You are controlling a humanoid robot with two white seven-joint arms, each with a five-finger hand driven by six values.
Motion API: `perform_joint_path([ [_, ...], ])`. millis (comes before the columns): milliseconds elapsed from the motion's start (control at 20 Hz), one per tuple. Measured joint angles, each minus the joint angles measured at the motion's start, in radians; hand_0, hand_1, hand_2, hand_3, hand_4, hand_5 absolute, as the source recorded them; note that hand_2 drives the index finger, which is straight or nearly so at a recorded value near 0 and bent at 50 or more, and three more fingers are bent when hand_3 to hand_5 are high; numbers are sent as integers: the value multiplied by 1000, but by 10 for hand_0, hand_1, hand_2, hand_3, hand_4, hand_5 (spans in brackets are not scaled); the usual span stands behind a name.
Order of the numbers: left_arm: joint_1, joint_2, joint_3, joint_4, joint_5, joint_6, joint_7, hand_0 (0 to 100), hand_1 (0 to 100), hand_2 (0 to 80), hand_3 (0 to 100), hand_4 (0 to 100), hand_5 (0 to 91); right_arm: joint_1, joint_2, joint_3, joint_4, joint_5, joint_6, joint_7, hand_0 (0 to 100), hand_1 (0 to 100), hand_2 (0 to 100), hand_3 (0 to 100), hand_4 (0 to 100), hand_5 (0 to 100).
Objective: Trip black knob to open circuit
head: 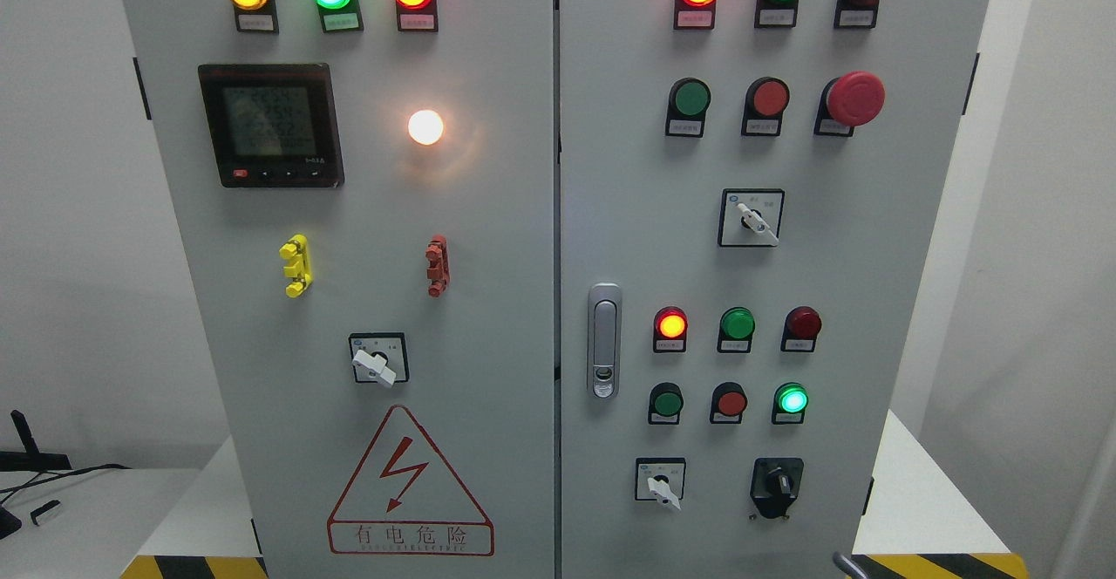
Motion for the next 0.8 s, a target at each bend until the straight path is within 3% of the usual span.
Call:
perform_joint_path([
  [200,0,0,0,0,0,0,0,120,389,0,0,0,0,33,-31,-17,-39,-63,39,46,159,68,0,0,0,0],
  [802,0,0,0,0,0,0,0,120,389,0,0,0,0,70,-100,-52,-122,-160,143,63,118,105,0,0,0,0],
])
